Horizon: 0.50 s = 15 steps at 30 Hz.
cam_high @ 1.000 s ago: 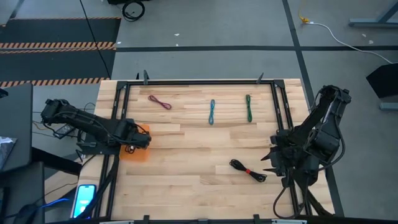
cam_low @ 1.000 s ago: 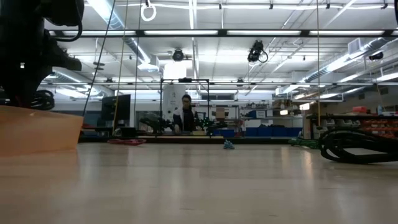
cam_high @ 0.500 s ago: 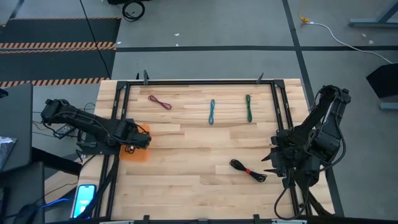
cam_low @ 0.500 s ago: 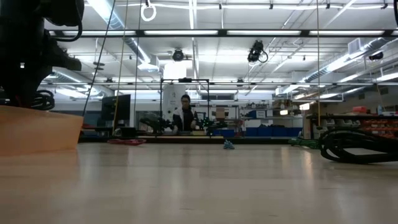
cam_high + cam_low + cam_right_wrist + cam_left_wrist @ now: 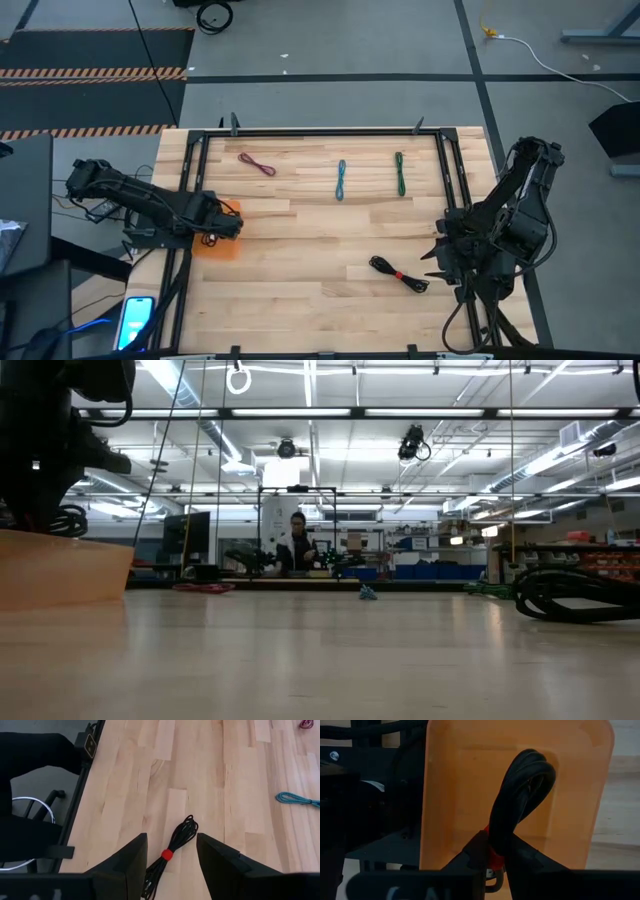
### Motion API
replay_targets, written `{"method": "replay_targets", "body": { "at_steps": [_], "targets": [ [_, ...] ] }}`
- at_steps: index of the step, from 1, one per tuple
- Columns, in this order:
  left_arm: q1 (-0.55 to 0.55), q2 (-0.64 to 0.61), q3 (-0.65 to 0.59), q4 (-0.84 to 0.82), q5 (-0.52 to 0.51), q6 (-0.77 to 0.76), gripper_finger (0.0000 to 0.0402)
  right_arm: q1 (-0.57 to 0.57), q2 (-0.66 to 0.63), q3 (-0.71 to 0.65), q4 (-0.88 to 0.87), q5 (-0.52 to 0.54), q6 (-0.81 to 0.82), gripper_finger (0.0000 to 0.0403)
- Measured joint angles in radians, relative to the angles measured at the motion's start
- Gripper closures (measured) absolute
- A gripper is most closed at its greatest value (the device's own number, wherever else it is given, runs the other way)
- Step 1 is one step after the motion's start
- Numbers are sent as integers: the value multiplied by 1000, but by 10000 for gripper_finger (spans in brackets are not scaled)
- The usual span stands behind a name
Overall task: Pick and place USB-C Cables
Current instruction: Put the left black USB cable into the orange bin
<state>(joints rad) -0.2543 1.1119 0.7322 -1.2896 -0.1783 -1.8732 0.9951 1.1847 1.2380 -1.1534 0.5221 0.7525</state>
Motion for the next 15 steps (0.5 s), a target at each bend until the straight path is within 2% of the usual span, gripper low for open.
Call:
{"method": "replay_targets", "body": {
  "at_steps": [8,15],
  "targets": [
    [0,0,0,-8,-45,-27,343,0,0,0,0,0,0,224],
    [12,0,0,-7,-42,-26,290,0,0,0,0,0,4,224]
  ]
}}
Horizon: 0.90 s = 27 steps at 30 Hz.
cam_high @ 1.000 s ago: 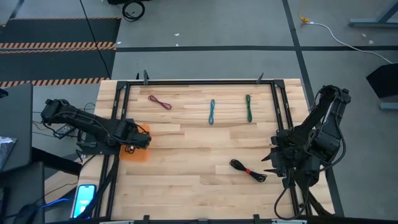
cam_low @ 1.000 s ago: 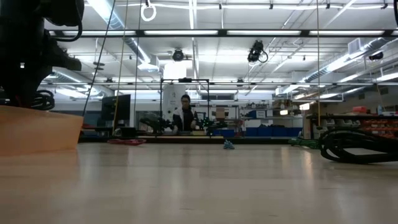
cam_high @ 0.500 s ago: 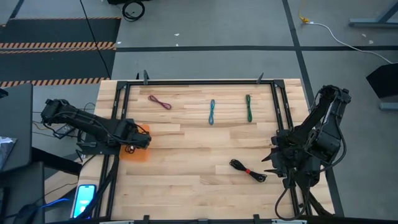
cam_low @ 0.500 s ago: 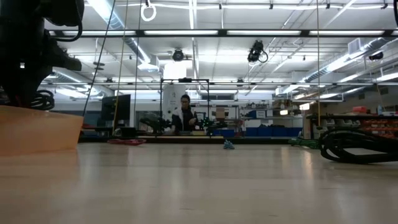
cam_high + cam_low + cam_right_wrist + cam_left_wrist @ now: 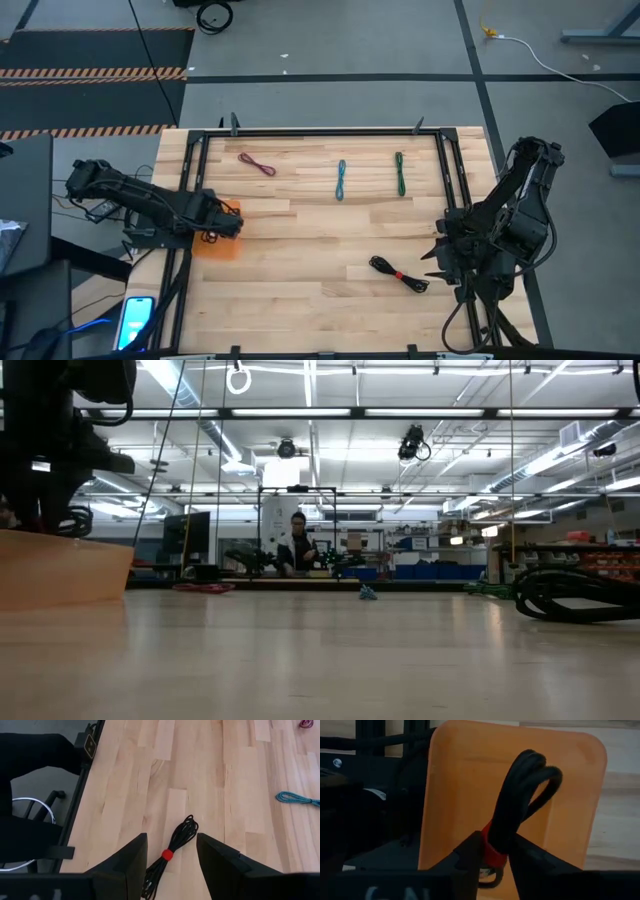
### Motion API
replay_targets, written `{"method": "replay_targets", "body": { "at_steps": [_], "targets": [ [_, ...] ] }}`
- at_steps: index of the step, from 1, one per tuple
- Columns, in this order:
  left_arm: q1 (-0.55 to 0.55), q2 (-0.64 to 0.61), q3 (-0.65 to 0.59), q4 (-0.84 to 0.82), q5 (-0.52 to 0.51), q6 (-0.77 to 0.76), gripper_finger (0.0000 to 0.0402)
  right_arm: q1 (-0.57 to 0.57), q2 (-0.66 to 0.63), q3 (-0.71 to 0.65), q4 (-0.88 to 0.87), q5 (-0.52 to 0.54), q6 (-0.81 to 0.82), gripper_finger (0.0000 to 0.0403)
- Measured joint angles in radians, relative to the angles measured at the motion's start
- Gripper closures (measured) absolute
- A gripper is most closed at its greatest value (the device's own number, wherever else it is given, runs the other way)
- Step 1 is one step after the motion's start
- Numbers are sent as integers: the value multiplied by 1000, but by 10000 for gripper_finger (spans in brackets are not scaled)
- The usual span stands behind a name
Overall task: Pick and place USB-C Cables
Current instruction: Put the left black USB cable into the orange bin, then put the green USB cable into the orange bin
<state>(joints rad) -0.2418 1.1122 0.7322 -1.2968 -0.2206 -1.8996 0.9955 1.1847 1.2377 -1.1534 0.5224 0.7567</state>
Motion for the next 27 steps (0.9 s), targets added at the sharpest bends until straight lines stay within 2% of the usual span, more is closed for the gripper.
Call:
{"method": "replay_targets", "body": {
  "at_steps": [6,18,22,27],
  "targets": [
    [10,0,0,0,0,0,262,0,0,0,0,0,0,224],
    [3,0,21,67,-25,113,255,0,0,0,0,3,-6,224],
    [3,0,68,99,-123,171,255,0,0,0,0,82,-10,224],
    [-13,0,148,233,-397,347,255,0,0,0,-2,215,-39,224]
  ]
}}
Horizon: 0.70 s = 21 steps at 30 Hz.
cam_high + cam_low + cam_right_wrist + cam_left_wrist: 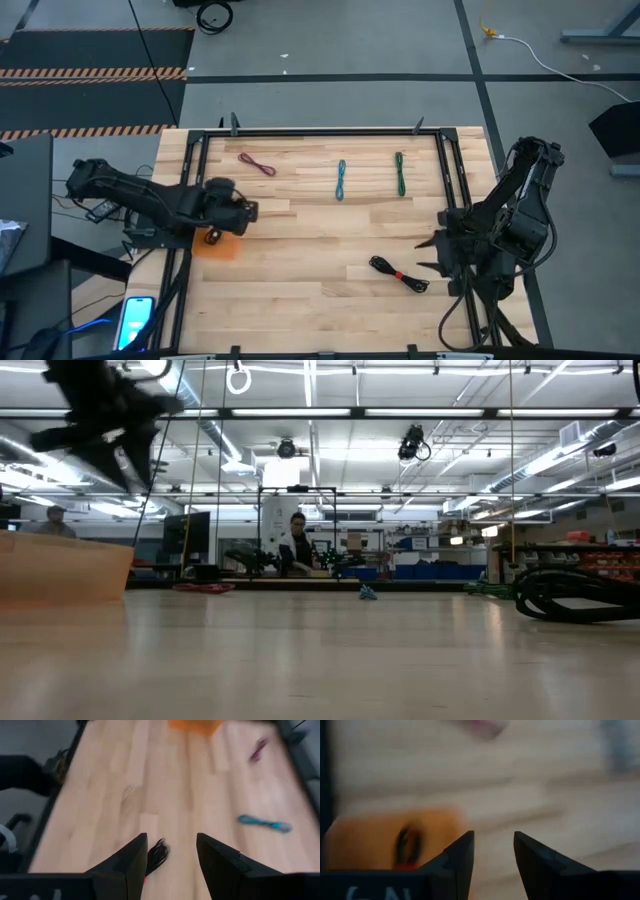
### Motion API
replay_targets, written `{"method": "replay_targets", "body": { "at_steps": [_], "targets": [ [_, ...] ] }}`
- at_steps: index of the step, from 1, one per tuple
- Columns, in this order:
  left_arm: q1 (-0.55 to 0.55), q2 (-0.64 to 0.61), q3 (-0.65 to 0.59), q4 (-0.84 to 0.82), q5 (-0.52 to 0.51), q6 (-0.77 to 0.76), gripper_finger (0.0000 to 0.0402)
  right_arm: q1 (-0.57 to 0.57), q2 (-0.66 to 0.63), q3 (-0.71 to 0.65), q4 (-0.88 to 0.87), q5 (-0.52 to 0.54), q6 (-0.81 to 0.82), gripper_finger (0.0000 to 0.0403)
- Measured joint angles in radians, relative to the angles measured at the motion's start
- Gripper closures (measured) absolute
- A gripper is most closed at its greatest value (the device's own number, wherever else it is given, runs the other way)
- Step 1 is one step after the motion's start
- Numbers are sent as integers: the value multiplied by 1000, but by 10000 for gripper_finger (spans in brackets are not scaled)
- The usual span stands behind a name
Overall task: Pick and place USB-C Cables
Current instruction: Put the green USB cable into the orange bin
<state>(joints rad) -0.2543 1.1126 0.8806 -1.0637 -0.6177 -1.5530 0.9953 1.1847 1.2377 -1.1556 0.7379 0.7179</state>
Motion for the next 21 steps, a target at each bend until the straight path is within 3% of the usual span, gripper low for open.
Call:
{"method": "replay_targets", "body": {
  "at_steps": [2,5,8,11,16,21],
  "targets": [
    [-19,0,35,107,-125,161,255,-9,0,0,-10,62,-7,224],
    [-59,0,58,360,-244,542,255,-35,0,0,-28,163,-5,224],
    [-109,0,49,668,-268,973,255,-76,0,0,-28,215,-8,224],
    [-147,0,14,929,-239,1283,256,-149,0,0,-30,196,-20,224],
    [-160,0,-22,1126,-196,1485,257,-389,0,0,-53,43,-6,224],
    [-112,0,-83,1225,-49,1598,257,-722,4,0,-38,-110,-98,226]
  ]
}}
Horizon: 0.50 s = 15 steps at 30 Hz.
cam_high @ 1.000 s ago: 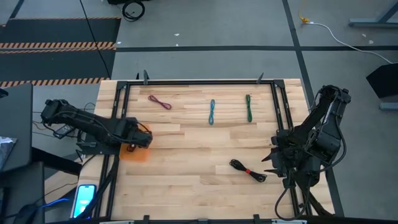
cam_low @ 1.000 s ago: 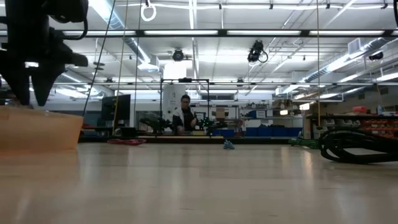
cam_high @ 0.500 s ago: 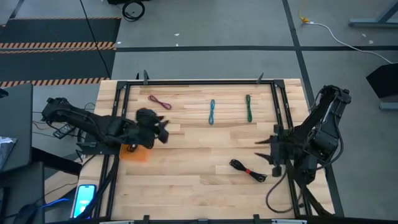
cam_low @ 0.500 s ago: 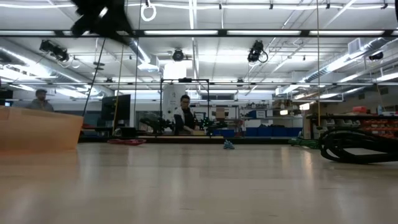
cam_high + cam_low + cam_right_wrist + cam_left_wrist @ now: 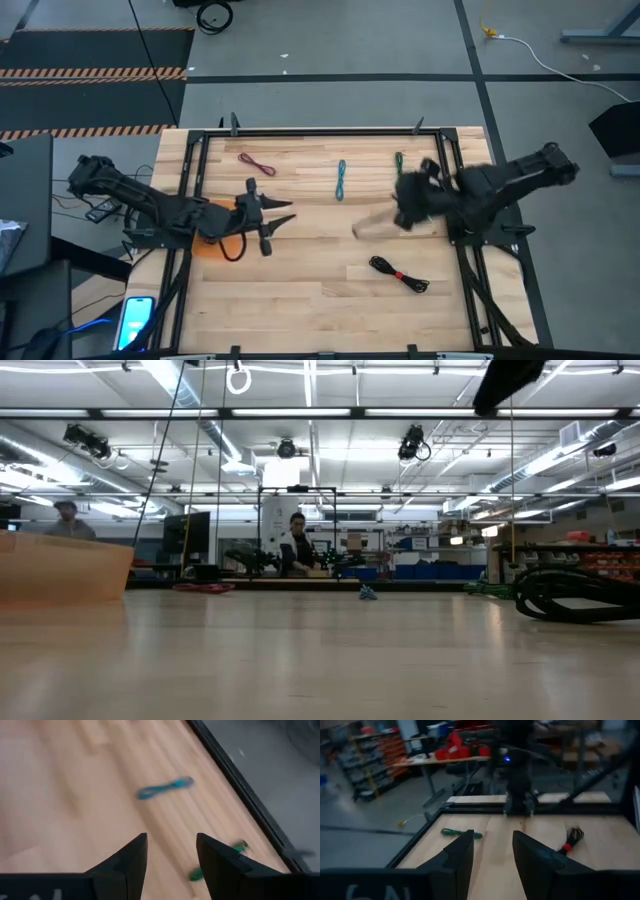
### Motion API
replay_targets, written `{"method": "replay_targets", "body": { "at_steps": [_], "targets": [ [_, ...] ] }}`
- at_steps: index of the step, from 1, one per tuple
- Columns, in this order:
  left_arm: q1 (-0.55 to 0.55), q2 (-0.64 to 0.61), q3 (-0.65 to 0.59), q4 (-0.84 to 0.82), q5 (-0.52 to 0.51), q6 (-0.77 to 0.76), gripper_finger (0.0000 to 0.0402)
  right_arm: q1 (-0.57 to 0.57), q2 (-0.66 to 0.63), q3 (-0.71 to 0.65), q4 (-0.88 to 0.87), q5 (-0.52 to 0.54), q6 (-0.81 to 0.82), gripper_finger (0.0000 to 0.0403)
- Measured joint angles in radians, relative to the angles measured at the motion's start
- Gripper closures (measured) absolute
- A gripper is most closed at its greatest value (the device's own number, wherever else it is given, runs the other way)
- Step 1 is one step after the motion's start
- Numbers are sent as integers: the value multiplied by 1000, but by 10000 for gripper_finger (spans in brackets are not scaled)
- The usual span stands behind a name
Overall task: Pick and place USB-C Cables
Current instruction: Put the green USB cable into the orange bin
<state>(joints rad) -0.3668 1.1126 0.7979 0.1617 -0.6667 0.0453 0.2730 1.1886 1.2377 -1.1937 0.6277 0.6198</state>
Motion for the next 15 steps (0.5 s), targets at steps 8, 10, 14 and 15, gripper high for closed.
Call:
{"method": "replay_targets", "body": {
  "at_steps": [8,10,14,15],
  "targets": [
    [87,0,-105,71,183,-4,258,-425,83,0,100,-312,-177,233],
    [100,0,-135,146,225,13,257,-487,118,0,145,-352,-221,233],
    [114,0,-186,333,275,26,257,-572,193,0,222,-424,-280,233],
    [120,0,-196,364,288,25,257,-585,212,0,225,-438,-297,233]
  ]
}}
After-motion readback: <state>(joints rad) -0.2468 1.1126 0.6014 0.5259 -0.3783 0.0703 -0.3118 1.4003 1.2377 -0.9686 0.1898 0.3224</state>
